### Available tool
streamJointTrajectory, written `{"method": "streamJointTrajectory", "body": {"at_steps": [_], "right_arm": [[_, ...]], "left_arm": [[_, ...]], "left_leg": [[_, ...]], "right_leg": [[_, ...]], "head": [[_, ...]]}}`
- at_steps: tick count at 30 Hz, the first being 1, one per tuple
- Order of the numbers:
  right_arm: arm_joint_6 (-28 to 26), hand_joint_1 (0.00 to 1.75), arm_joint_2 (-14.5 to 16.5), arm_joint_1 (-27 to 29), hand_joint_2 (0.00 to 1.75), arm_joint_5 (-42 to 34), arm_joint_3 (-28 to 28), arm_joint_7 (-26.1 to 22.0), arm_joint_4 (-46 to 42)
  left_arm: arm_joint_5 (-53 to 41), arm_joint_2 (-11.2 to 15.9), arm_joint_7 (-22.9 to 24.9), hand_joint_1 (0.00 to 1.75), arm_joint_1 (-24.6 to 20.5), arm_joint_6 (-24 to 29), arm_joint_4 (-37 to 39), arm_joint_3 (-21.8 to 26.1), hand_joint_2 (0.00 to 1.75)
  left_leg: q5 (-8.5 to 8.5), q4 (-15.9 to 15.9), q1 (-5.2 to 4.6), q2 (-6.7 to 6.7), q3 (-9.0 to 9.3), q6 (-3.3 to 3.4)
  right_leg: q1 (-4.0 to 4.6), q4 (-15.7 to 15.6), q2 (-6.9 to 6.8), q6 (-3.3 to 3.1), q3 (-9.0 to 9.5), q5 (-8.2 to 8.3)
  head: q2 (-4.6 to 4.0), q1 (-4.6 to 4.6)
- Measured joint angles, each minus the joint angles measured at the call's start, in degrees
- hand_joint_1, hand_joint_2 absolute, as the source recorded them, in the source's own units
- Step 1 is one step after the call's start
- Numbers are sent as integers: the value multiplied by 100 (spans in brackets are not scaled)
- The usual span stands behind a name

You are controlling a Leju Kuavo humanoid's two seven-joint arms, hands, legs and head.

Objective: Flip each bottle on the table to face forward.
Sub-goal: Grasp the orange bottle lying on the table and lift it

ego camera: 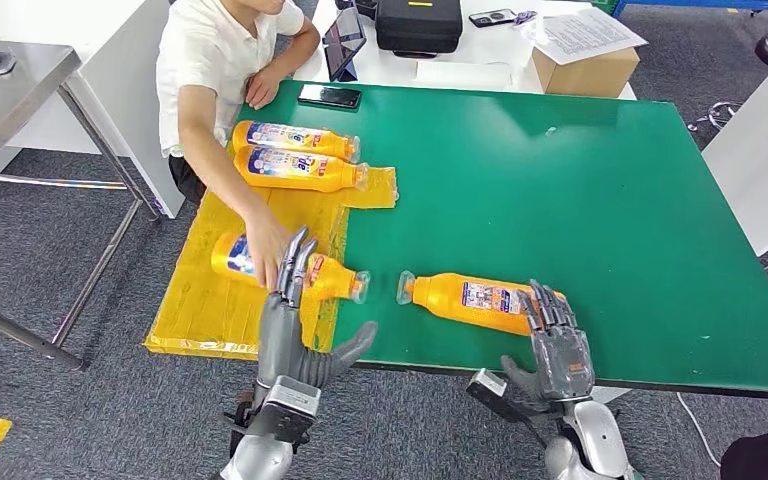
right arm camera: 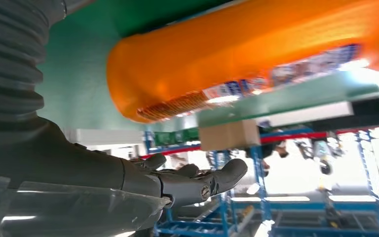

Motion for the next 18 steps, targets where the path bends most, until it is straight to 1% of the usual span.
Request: {"method": "streamJointTrajectory", "body": {"at_steps": [3,7,10,12,18], "right_arm": [[13,0,-214,-346,175,-80,171,295,404],[102,0,-459,-1060,175,-261,518,539,1223],[177,0,-489,-1568,175,-174,832,675,1788],[269,0,-482,-1798,175,-76,1057,769,2066],[677,0,-485,-2173,175,18,1577,1031,2572]], "left_arm": [[61,-33,2,0,-23,-68,81,-136,175],[91,-59,60,0,-135,-29,190,-298,175],[158,-93,143,0,-259,-103,269,-390,175],[201,-115,182,0,-327,-176,305,-451,175],[383,-138,286,0,-419,-297,367,-551,175]], "left_leg": [[3,0,-6,1,0,5],[8,2,-11,1,0,12],[11,3,-10,4,2,12],[13,3,-7,2,3,11],[11,2,-5,6,3,10]], "right_leg": [[-6,0,1,4,0,3],[-10,-1,1,12,1,10],[-8,0,1,12,0,11],[-6,1,0,12,0,11],[-4,2,2,11,-1,9]], "head": [[0,1],[0,1],[0,0],[0,-1],[0,-1]]}}
